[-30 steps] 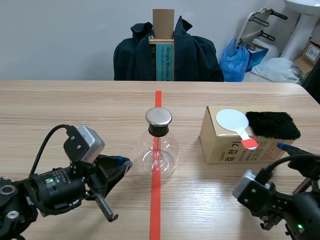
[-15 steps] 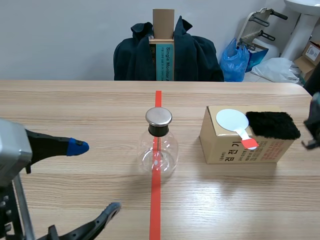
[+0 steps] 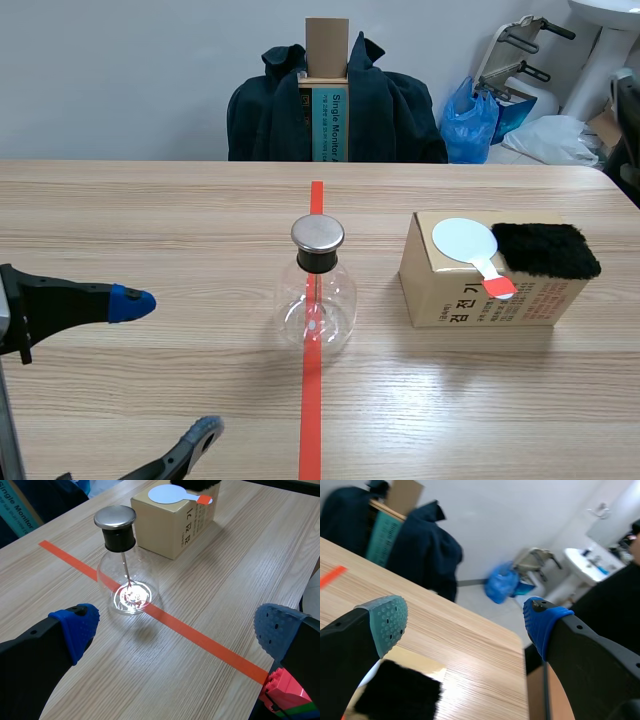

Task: Do the electroscope experiment.
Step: 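Return to the home posture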

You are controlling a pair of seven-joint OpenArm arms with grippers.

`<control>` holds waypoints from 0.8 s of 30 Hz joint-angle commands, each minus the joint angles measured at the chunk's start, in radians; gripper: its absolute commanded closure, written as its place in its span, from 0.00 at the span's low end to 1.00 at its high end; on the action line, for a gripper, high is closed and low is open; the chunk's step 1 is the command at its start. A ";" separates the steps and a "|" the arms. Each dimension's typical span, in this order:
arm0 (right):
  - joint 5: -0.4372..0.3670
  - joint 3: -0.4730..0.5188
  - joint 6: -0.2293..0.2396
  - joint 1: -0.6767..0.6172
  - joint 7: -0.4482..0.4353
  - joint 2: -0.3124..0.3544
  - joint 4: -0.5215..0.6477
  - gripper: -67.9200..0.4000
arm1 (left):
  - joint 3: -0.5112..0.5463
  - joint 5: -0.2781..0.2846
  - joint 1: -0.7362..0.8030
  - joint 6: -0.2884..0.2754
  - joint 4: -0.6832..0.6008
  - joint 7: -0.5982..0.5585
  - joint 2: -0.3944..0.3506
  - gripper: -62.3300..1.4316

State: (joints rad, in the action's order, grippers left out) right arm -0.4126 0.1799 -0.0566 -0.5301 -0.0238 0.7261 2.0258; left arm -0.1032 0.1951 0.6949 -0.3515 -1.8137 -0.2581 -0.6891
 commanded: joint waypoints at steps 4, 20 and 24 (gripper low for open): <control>-0.056 0.018 0.136 0.012 -0.023 -0.027 0.007 0.23 | -0.006 0.011 -0.008 -0.002 -0.004 -0.013 0.007 0.00; -0.064 0.018 0.226 0.009 0.086 -0.236 0.006 0.22 | -0.006 0.011 -0.009 -0.002 -0.004 -0.013 0.008 0.00; -0.064 0.018 0.226 0.009 0.105 -0.236 0.006 0.22 | -0.006 0.011 -0.009 -0.002 -0.004 -0.013 0.008 0.00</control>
State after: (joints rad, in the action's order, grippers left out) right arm -0.4694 0.1951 0.1734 -0.5301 0.0853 0.4740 2.0262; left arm -0.1036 0.1955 0.6868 -0.3515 -1.8126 -0.2584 -0.6868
